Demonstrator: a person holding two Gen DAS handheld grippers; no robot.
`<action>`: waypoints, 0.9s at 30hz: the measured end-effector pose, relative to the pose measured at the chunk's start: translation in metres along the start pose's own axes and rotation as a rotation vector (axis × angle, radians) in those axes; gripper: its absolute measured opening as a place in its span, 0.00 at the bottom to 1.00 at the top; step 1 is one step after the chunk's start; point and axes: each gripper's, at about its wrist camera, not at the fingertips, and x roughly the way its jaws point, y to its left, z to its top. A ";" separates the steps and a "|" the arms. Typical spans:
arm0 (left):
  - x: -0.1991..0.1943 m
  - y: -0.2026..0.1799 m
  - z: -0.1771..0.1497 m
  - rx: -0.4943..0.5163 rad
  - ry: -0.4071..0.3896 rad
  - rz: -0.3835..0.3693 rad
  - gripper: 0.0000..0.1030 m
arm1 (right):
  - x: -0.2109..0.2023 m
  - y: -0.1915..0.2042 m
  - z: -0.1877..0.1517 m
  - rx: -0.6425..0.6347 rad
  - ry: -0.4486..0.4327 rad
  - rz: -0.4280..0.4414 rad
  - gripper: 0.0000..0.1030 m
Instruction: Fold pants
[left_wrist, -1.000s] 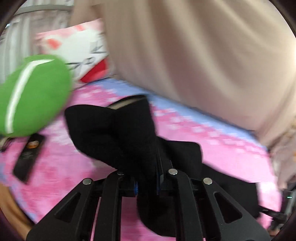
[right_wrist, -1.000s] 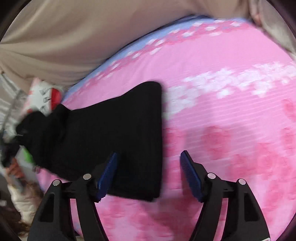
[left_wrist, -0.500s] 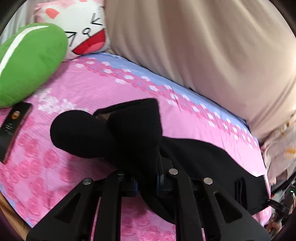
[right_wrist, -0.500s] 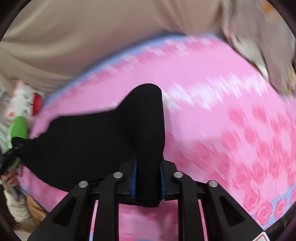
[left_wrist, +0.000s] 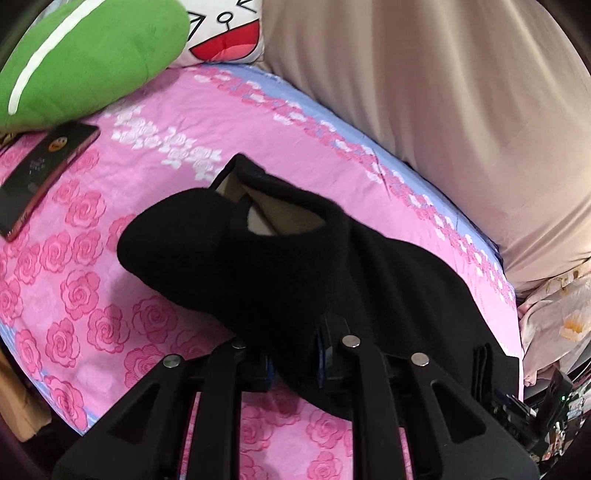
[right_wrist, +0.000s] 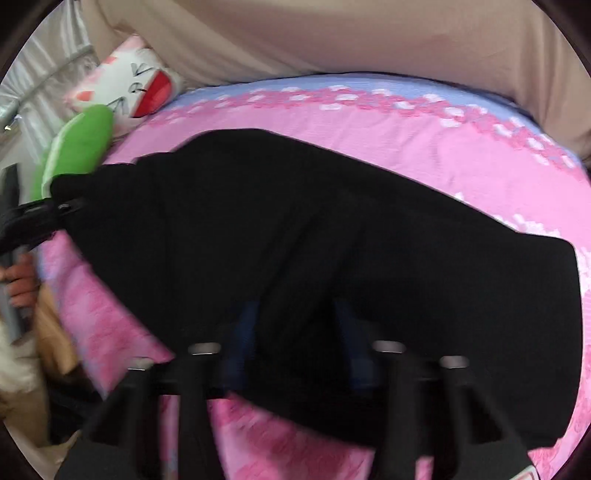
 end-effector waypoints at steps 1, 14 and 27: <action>0.001 0.002 0.000 -0.005 0.004 -0.004 0.15 | -0.007 -0.004 0.006 0.045 -0.001 0.038 0.12; 0.004 0.003 -0.003 -0.008 -0.001 -0.017 0.16 | -0.002 0.038 -0.001 -0.120 0.033 -0.054 0.42; 0.002 0.003 0.000 -0.012 -0.002 -0.051 0.15 | 0.042 0.054 0.029 -0.086 0.023 0.083 0.16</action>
